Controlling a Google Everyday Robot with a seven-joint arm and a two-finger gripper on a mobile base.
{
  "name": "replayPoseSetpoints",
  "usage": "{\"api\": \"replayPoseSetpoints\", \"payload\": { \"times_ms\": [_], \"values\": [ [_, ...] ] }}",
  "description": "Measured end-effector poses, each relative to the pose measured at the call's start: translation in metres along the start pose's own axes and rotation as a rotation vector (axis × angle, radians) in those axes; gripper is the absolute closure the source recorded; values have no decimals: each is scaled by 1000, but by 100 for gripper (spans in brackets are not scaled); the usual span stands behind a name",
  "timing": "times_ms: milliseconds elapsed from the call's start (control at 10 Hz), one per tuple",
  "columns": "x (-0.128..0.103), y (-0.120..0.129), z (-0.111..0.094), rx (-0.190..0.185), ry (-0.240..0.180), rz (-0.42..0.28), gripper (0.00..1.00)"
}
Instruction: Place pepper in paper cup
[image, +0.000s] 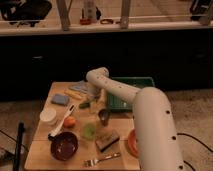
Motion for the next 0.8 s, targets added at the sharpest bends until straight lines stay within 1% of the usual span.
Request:
{"api": "replayPoseSetpoints", "payload": {
  "times_ms": [100, 200, 300, 600, 800],
  "values": [
    [-1, 0, -2, 0, 1, -2, 83],
    [0, 0, -4, -2, 5, -4, 94],
    [1, 1, -5, -4, 7, -3, 99],
    [3, 3, -6, -8, 6, -3, 100],
    [3, 5, -25, -1, -16, -17, 100]
  ]
}}
